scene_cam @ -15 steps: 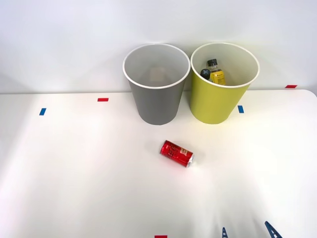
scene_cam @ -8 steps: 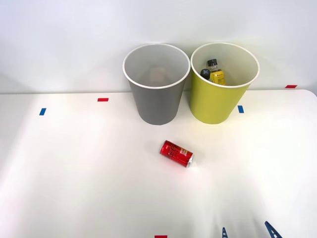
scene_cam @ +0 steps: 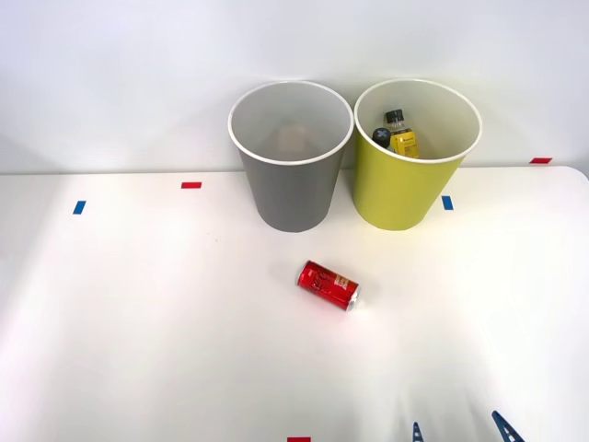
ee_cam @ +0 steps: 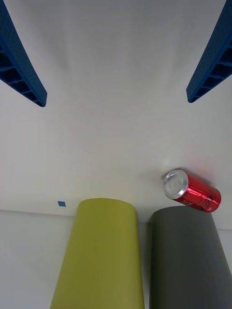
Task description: Put cans in the gray bin, plastic bottles in the light green bin
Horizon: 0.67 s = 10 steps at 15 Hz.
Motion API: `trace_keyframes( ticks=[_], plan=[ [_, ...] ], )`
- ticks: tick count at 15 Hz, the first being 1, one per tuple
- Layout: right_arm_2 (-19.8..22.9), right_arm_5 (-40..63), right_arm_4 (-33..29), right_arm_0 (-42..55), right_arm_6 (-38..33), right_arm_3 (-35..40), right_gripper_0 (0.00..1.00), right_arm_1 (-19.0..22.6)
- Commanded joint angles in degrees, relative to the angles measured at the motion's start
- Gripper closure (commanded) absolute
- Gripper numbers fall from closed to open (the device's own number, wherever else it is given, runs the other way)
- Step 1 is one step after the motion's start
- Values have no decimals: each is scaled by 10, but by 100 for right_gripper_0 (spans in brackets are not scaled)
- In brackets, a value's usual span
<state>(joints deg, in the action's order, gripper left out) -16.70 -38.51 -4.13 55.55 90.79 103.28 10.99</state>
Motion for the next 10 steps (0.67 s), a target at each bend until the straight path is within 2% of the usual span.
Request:
trace_keyframes(
  ticks=[1,10],
  plan=[
    [0,0,0,0,0,0,0,0],
    [0,0,0,0,0,0,0,0]
  ],
)
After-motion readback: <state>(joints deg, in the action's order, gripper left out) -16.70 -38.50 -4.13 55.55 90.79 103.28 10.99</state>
